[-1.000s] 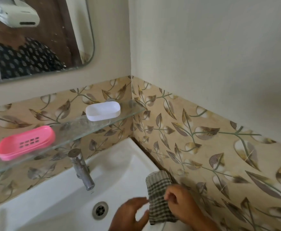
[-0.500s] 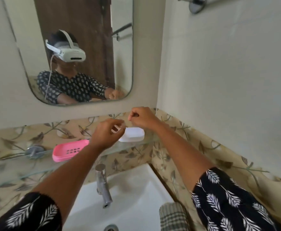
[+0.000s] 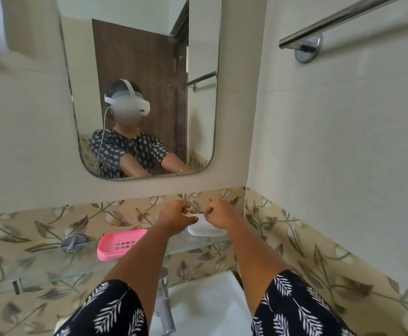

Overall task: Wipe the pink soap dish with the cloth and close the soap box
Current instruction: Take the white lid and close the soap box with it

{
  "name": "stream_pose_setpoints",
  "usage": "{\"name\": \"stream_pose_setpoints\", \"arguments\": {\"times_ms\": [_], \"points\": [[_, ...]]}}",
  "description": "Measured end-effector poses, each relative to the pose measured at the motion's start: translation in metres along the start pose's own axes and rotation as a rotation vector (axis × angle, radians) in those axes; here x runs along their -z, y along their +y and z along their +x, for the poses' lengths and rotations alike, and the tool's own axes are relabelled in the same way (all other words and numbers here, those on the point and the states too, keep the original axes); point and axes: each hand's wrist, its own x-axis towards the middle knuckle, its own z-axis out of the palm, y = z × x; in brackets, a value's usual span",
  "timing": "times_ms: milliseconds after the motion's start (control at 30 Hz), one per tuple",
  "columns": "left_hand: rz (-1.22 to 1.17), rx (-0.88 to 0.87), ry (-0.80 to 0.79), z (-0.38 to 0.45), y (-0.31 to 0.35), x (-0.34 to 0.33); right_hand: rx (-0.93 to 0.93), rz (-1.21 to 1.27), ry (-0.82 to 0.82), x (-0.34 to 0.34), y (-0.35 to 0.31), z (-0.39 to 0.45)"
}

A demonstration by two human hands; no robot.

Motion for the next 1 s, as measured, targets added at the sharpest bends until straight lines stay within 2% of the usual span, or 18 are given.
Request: {"name": "stream_pose_setpoints", "arguments": {"times_ms": [233,500,700,833,1000], "points": [[0.041,0.148,-0.005,0.016,0.0,0.002,-0.084,0.012,0.128,0.016,0.008,0.009],[-0.024,0.315,-0.104,0.025,0.002,-0.001,-0.228,-0.051,0.013,0.021,0.028,0.006],[0.016,0.34,-0.183,0.026,-0.002,-0.01,-0.38,0.117,-0.024,0.007,0.039,0.009],[0.047,0.323,-0.164,0.023,-0.005,-0.014,-0.414,0.24,-0.013,0.005,0.037,0.005],[-0.123,0.34,-0.117,0.021,-0.005,0.004,-0.427,0.419,-0.014,0.012,0.023,0.004]]}}
